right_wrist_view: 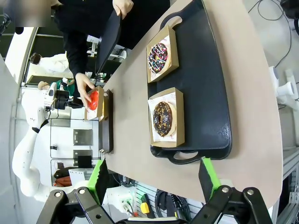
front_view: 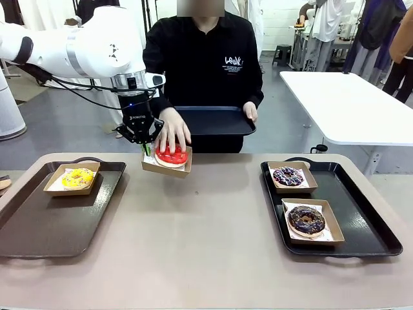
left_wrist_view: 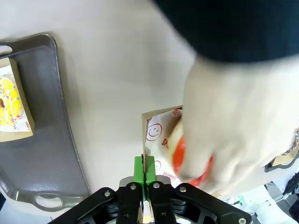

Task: Individually package the donuts and arrange them on the tray.
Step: Place the picked Paper togo box on the Handle tray.

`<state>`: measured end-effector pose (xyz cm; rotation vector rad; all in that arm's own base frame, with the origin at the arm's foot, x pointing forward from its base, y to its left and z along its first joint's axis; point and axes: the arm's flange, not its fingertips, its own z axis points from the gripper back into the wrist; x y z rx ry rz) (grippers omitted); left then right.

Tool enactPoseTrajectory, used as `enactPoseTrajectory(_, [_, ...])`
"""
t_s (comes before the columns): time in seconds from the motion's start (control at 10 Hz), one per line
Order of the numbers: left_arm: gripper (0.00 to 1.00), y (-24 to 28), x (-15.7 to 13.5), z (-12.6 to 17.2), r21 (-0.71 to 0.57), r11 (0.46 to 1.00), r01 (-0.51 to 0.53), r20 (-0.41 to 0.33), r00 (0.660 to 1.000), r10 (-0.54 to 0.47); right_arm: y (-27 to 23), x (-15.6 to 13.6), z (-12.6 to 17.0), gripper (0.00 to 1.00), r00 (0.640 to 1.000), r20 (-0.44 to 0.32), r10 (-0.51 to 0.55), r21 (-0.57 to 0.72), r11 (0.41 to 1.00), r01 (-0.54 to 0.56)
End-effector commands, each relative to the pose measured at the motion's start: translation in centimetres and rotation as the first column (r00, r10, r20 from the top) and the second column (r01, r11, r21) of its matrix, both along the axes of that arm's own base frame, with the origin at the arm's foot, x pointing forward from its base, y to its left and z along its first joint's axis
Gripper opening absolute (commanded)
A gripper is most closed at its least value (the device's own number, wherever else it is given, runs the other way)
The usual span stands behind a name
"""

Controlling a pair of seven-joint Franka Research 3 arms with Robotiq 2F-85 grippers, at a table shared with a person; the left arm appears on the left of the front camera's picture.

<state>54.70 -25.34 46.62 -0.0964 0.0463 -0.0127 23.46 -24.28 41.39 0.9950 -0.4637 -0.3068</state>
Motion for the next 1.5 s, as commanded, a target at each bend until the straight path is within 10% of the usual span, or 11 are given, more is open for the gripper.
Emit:
enactPoseTrajectory(0.0, [0.0, 0.1, -0.2, 0.2, -0.014, 1.0, -0.007, 0.002, 1.0, 0.007, 0.1, -0.2, 0.3, 1.0, 1.0, -0.001, -0.001, 0.01, 1.0, 0.001])
enactPoseTrajectory(0.8, [0.01, 0.0, 0.0, 0.0, 0.0, 1.0, 0.0, 0.0, 1.0, 0.0, 0.1, -0.2, 0.3, 1.0, 1.0, -0.001, -0.001, 0.01, 1.0, 0.001])
enactPoseTrajectory(1.4, [0.01, 11.7, -10.1, 5.3, -0.03, 0.996, 0.081, 0.114, 0.991, -0.078, 0.1, -0.2, 0.3, 1.0, 1.0, -0.001, -0.001, 0.01, 1.0, 0.001])
